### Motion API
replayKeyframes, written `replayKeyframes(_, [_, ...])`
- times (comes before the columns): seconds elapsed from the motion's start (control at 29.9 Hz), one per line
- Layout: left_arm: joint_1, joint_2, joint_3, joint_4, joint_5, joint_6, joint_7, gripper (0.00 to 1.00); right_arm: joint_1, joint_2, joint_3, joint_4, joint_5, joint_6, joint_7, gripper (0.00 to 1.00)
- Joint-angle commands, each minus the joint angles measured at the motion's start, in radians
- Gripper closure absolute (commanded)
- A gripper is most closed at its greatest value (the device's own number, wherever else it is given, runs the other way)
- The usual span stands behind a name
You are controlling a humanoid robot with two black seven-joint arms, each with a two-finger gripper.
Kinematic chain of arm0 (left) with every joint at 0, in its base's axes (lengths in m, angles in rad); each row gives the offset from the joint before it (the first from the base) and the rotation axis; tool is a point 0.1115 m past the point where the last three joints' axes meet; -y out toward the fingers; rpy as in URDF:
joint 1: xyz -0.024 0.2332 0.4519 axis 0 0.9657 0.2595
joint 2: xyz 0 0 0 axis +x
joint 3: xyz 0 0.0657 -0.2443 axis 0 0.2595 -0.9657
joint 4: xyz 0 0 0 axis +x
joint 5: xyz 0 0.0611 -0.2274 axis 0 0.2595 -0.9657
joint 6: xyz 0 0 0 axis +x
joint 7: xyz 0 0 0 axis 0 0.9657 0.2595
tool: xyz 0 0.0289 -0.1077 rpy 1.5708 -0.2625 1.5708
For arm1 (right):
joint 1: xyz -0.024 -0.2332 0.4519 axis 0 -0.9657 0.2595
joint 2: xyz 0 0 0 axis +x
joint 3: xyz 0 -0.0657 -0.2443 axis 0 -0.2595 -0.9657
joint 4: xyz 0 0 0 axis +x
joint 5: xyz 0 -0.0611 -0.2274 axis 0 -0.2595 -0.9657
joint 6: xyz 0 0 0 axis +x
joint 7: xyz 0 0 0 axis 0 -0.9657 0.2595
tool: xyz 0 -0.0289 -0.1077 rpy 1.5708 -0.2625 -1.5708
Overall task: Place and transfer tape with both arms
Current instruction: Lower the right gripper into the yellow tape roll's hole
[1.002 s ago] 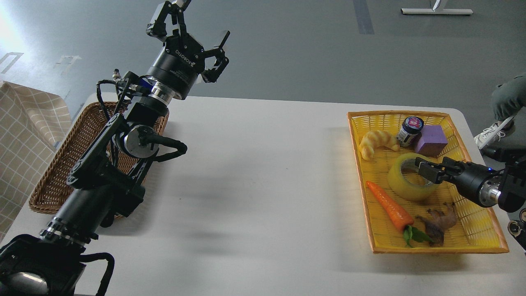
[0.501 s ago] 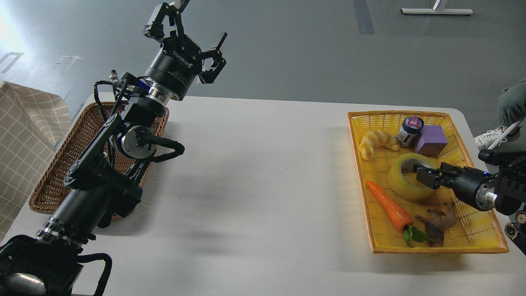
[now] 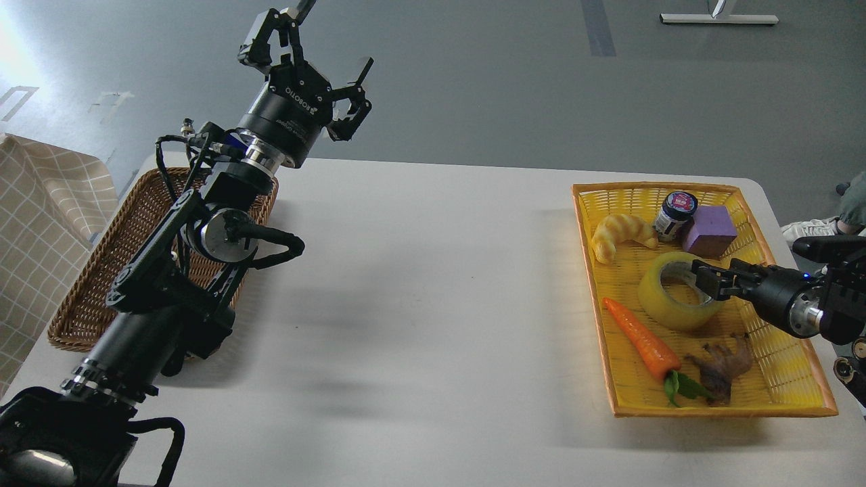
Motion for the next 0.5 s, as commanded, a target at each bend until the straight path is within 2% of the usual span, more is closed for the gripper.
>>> replayKeyframes(0.0, [0.000, 0.003, 0.000, 0.000, 0.000, 0.001, 0.001, 0.02, 0.002, 0.004, -0.008, -0.004, 0.000, 0.000, 0.000, 0.33])
replayKeyframes(0.47, [0.002, 0.013, 0.000, 0.000, 0.000, 0.007, 0.004, 0.02, -0.006, 0.004, -0.011, -0.002, 0.003, 0.003, -0.008, 0.31])
